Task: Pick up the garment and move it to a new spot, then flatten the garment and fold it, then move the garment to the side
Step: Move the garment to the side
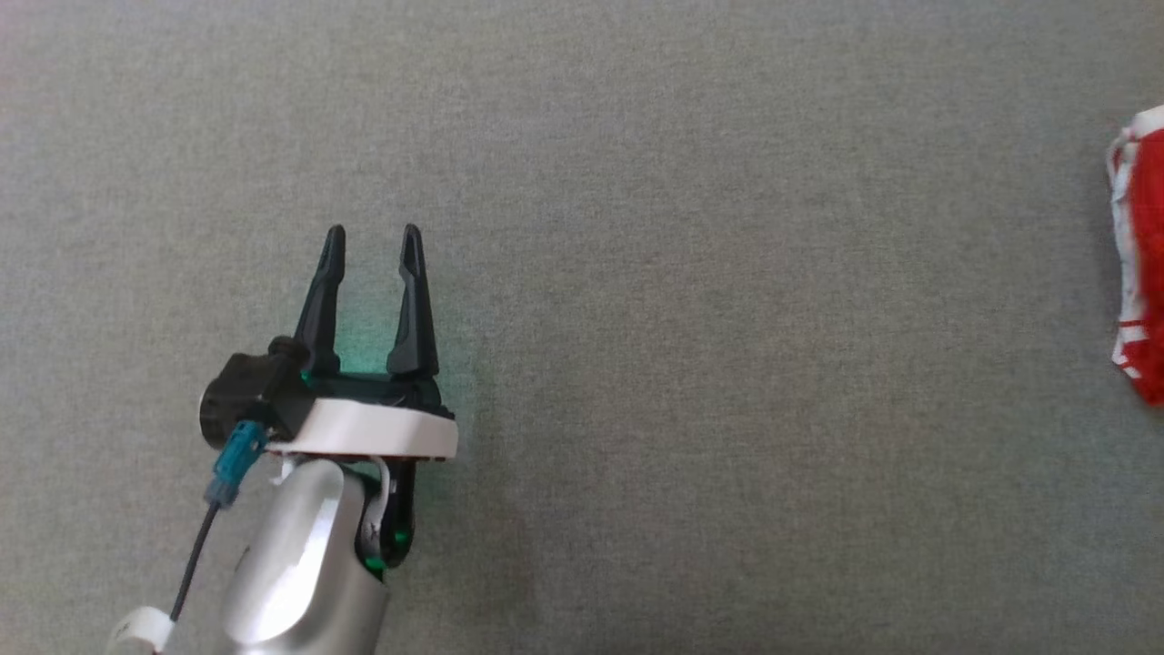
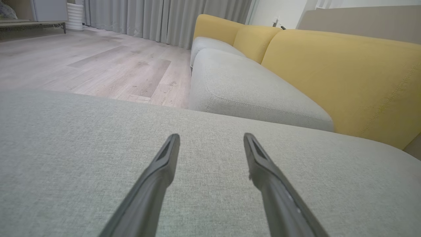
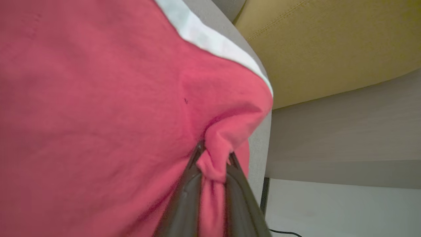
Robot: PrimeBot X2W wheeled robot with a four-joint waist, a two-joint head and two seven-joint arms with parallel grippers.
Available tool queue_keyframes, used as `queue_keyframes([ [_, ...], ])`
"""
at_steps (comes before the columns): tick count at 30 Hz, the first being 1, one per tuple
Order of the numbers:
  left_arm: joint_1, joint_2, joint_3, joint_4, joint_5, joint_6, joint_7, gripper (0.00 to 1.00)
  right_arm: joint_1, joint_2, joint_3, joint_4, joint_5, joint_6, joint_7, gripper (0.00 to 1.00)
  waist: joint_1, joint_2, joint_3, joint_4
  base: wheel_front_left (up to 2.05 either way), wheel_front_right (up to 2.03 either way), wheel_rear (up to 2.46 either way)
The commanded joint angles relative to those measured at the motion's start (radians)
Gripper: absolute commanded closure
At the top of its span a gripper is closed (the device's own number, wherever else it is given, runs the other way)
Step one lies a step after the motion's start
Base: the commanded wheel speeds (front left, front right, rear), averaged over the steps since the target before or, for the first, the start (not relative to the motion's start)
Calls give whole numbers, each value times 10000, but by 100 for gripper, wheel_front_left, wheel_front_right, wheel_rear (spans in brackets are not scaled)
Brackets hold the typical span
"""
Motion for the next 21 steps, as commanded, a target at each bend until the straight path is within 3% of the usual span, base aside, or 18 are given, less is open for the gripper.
queue_keyframes([
  [1, -303, 112, 363, -319, 120, -52, -51, 0, 292, -398, -346, -174, -257, -7, 92, 100, -2, 0, 110, 18, 0, 0, 0],
  [10, -423, 112, 371, -403, 248, -111, -51, 0, 826, 353, -1672, -344, -1062, -7, 518, 100, -2, 0, 176, 46, 0, 0, 0],
  [11, -425, 112, 388, -398, 261, -115, -51, 0, 877, 419, -1831, -392, -1100, -7, 490, 5, -2, 0, 150, 39, 0, 0, 0],
  [12, -423, 112, 406, -394, 273, -120, -51, 0, 898, 527, -2045, -417, -1124, -7, 529, 0, -2, 0, 115, 30, 0, 0, 0],
  [21, -80, 112, 585, -330, 276, -98, -51, 0, 784, 1764, -2544, -1764, -1798, -7, 835, 0, -2, 0, -910, -119, 0, 0, 0],
])
